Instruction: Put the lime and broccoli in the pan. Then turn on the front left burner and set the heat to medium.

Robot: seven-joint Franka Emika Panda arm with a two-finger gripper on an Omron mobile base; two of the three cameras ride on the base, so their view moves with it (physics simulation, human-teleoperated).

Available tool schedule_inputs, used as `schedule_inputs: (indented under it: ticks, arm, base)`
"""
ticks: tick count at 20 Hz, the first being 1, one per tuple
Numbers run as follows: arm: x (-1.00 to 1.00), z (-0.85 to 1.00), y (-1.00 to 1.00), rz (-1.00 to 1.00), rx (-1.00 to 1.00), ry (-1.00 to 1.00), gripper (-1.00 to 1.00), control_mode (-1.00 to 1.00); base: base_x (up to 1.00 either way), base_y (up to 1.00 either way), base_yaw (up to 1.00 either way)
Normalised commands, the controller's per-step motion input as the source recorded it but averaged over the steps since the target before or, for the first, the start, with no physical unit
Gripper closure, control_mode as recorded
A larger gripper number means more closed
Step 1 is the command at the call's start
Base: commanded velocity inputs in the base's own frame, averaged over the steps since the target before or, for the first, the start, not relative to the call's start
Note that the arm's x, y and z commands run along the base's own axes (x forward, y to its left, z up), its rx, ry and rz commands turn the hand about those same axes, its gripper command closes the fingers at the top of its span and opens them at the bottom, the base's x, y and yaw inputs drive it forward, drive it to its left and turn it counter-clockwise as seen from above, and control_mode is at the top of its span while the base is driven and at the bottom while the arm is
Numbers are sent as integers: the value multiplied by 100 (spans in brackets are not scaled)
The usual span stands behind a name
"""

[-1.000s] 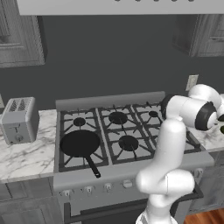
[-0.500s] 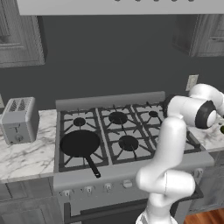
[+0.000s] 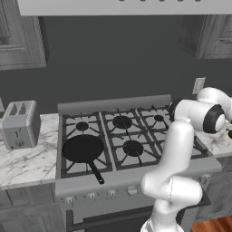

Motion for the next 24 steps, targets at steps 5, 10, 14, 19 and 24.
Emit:
schedule_inputs:
  ticks: [5, 10, 14, 19, 24]
  arm:
    - [3, 0, -4, 0, 0, 3, -100, -100]
    - [19, 0, -17, 0, 0, 0, -100, -100]
    - [26, 0, -9, 0, 0, 0, -100, -100]
    - [2, -10, -4, 0, 0, 0, -100, -100]
    - [0, -29, 0, 0, 0, 0, -100, -100]
  base:
    - [0, 0, 0]
    - [0, 0, 0]
    - [0, 0, 0]
    - [0, 0, 0]
    - [0, 0, 0]
